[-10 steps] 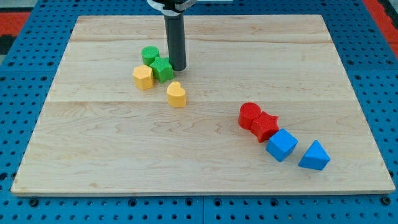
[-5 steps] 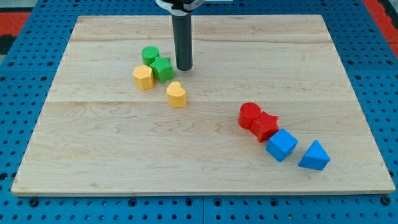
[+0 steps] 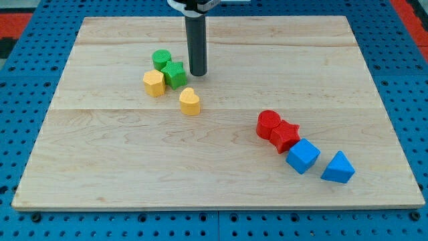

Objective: Separate green staryellow hexagon and green circle from yellow heart

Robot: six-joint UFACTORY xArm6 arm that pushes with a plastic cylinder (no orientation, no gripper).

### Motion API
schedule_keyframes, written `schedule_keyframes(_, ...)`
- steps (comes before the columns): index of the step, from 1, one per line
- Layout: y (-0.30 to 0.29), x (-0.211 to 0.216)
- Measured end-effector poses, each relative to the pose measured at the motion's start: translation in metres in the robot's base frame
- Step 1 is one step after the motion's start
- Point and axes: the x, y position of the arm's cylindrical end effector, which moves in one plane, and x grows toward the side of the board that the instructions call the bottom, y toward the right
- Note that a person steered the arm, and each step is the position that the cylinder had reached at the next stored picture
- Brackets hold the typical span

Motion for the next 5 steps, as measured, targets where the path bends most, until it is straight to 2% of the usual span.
schedule_keyframes(3,0.0,0.003)
schedule_keyframes(5,-0.03,0.003)
